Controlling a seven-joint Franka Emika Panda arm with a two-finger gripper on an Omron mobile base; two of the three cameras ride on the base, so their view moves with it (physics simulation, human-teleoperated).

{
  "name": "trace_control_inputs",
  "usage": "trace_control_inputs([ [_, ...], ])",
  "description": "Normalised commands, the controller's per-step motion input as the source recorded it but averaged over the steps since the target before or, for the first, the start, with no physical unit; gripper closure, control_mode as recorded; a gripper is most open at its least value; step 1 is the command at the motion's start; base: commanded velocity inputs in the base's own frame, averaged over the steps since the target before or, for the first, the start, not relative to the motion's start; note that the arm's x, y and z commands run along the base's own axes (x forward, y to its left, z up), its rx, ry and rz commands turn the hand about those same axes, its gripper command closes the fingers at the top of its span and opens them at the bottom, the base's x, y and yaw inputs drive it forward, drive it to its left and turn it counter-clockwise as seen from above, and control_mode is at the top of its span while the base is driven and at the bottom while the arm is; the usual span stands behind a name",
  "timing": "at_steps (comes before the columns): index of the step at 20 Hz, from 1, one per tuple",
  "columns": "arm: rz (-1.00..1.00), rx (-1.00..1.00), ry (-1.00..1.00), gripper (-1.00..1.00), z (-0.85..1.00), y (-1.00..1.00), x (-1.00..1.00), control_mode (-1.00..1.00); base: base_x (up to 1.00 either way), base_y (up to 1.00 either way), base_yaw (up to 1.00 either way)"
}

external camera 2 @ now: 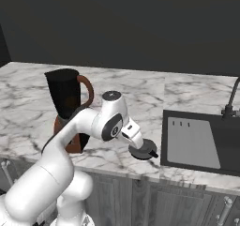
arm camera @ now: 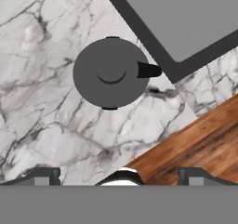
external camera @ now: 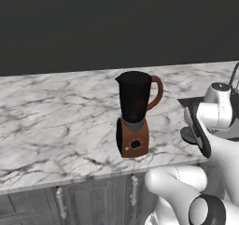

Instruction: Open the blender lid, put the orange in the blender, close the lid, and start the blender.

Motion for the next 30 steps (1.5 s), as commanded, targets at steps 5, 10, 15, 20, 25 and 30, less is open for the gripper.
trace_control_inputs([
  [5, 0.0, 0.03, 0.02, -1.0, -0.46, -0.31, 0.2, -1.0, 0.0, 0.0, 0.0],
  [10, 0.0, 0.04, 0.01, -1.0, -0.41, -0.3, 0.16, -1.0, 0.0, 0.0, 0.0],
  [15, 0.0, 0.0, 0.03, -1.0, -0.24, 0.0, 0.28, -1.0, 0.0, 0.0, 0.0],
  [20, 0.0, 0.0, 0.03, -1.0, -0.01, 0.0, 0.24, -1.0, 0.0, 0.0, 0.0],
  [25, 0.0, 0.0, 0.03, -1.0, -0.02, 0.0, 0.16, -1.0, 0.0, 0.0, 0.0],
  [30, 0.02, 0.0, 0.01, -1.0, -0.13, 0.0, 0.2, -1.0, 0.0, 0.0, 0.0],
])
